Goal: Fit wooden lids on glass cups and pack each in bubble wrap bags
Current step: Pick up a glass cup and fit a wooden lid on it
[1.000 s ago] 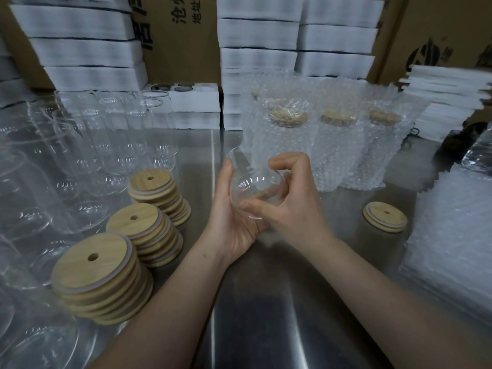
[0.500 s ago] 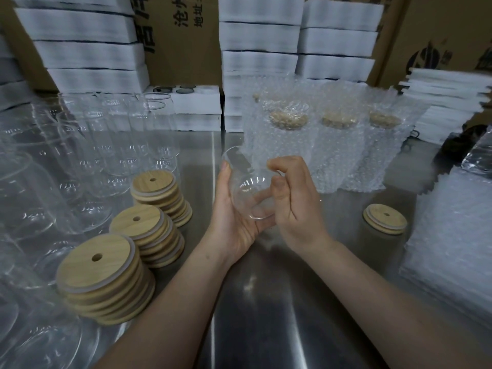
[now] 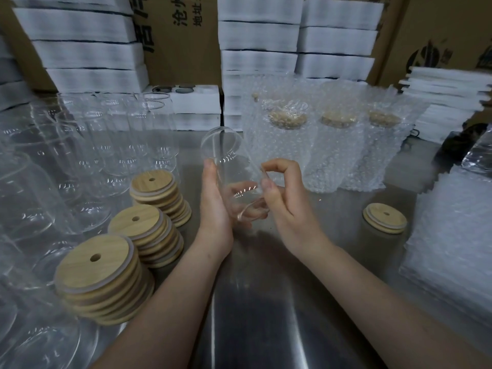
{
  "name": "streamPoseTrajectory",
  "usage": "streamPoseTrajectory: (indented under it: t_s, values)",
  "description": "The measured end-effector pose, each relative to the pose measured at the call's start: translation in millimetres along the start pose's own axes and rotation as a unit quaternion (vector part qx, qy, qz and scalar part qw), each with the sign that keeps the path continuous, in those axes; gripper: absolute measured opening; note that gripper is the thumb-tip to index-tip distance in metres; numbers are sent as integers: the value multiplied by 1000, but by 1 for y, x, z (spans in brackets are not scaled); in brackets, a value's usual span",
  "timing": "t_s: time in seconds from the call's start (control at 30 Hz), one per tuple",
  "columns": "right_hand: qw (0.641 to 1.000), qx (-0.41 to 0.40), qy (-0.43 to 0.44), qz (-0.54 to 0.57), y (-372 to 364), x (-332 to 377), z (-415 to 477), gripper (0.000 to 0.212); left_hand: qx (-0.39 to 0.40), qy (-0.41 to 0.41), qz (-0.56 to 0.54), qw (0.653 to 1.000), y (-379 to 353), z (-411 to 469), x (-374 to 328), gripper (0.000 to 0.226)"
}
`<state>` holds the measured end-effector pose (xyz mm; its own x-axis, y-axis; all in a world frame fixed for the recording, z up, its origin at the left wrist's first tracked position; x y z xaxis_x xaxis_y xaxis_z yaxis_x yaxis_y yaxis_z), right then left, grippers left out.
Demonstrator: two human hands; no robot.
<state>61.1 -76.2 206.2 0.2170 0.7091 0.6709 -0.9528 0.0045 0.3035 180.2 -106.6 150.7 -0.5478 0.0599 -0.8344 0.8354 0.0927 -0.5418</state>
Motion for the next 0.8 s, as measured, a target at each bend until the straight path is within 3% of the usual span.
streamPoseTrajectory:
  t_s: [0.17,0.27,0.33,0.43,0.53,0.6,0.7,0.8]
  values:
    - [999,43,5,3,-8,0,-1,38,-75,-82,91,990,6,-7,-11,88]
    - [997,75,-8,-24,-7,1,-2,47,-101,-155,85,979,7,-17,-23,68]
    - [993,97,-20,-61,-2,2,0,52,-131,-182,133,965,10,-21,-28,70]
    - [986,18,-23,-167,28,7,8,22,-160,-209,217,940,9,-25,-32,88]
    - [924,-74,-57,-372,73,7,13,37,-160,-222,285,918,4,-27,-34,90]
    - [864,-58,-134,-482,98,-6,13,28,-161,-235,322,903,2,-29,-34,90]
    - [804,20,-307,-509,121,-43,-4,33,-156,-251,356,887,-2,-34,-36,90]
    - [757,64,-408,-507,132,-68,-24,42,-152,-262,389,870,-6,-36,-38,92]
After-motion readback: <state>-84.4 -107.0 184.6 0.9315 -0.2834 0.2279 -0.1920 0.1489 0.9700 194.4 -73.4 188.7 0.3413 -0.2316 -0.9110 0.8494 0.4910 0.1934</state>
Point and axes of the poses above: each hand's wrist, its own z-axis towards the middle knuckle, its own y-axis out of the back of the hand, x = y × z, the point moved 9 cm from there along z, towards the middle knuckle, and after that the axes turned 7 degrees about y, right-handed, at the moved point
